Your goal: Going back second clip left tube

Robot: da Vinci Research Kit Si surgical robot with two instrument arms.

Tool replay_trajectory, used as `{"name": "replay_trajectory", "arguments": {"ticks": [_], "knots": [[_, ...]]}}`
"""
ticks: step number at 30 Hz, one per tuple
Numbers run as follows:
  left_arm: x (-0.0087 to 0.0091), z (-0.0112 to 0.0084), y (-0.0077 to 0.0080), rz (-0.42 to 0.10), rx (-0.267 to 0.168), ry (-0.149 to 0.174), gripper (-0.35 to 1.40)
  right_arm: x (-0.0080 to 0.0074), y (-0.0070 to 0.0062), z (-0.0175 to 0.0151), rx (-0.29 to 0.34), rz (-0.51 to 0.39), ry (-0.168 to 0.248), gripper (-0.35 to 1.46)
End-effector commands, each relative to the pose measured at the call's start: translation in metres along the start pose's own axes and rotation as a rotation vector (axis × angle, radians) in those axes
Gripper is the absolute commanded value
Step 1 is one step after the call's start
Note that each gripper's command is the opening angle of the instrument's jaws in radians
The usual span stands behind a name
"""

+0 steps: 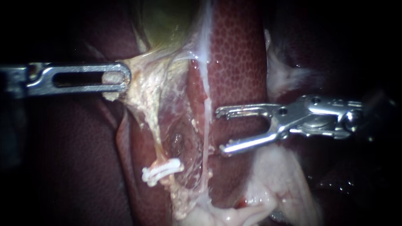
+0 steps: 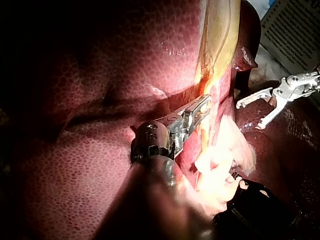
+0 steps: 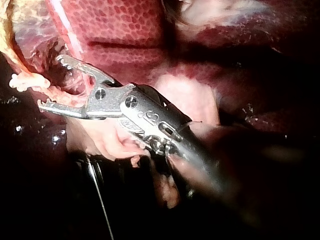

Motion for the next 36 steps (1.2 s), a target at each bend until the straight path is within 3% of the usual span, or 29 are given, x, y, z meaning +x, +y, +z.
{"name": "replay_trajectory", "arguments": {"ticks": [1, 10, 20, 27, 36], "knots": [[0.0001, 0.0001, 0.0001, 0.0, -0.001, 0.0, -0.35, 0.0002, -0.0001, -0.0002, 0.001, 0.0, 0.002, 0.6], [0.0008, 0.0013, 0.0013, 0.006, -0.001, -0.006, -0.35, 0.001, -0.0011, -0.001, 0.006, -0.008, 0.008, 0.6], [0.0034, 0.0053, 0.0036, 0.022, -0.03, 0.024, -0.35, 0.0009, -0.0013, -0.0013, 0.008, -0.009, 0.008, 0.6], [0.0047, 0.0077, 0.0036, 0.027, -0.029, 0.042, -0.35, 0.0009, -0.0014, -0.0014, 0.008, -0.009, 0.008, 0.6], [0.0048, 0.0083, 0.0039, 0.028, -0.026, 0.046, -0.35, 0.0011, -0.0016, -0.0018, 0.011, -0.02, 0.007, 0.6]]}}
